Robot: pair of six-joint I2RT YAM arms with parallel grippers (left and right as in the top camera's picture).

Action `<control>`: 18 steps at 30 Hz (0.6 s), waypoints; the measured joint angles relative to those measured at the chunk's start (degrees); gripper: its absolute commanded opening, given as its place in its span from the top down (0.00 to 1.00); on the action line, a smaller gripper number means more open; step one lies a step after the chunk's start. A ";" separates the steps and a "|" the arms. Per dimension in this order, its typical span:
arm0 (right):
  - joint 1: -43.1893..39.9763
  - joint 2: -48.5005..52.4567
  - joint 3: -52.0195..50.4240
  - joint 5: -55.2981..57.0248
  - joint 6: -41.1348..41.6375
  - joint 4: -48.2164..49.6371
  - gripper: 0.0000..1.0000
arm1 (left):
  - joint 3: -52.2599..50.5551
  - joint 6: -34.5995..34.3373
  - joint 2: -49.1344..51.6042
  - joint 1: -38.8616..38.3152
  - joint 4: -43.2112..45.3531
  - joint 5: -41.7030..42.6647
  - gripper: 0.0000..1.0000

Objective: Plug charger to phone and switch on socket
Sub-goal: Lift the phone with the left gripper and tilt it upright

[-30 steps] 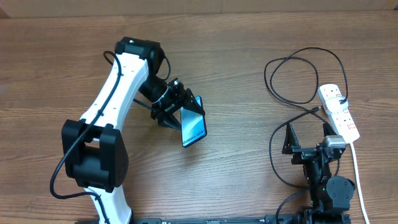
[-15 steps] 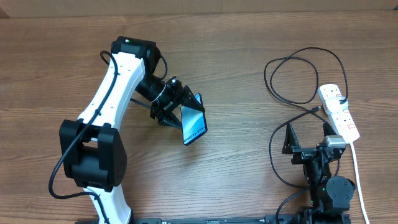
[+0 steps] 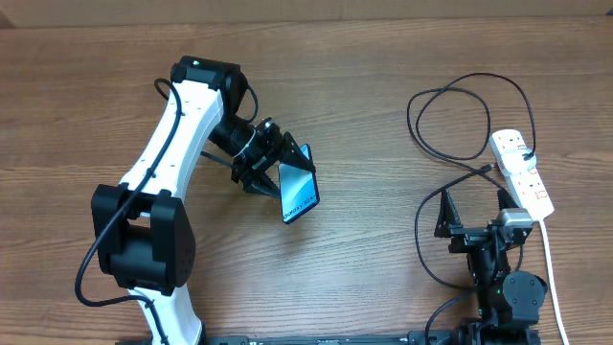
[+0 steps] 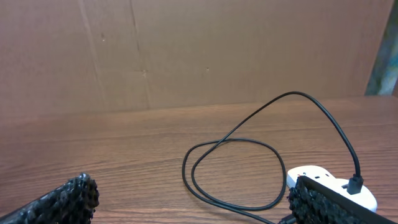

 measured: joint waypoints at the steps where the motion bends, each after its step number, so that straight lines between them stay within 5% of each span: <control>1: 0.00 0.00 0.00 0.00 0.02 0.00 0.00 | 0.00 0.00 0.00 0.00 0.00 0.00 0.57; 18: 0.00 0.00 0.00 0.00 0.02 -0.04 0.00 | 0.00 -0.02 0.00 0.00 3.96 -4.90 0.60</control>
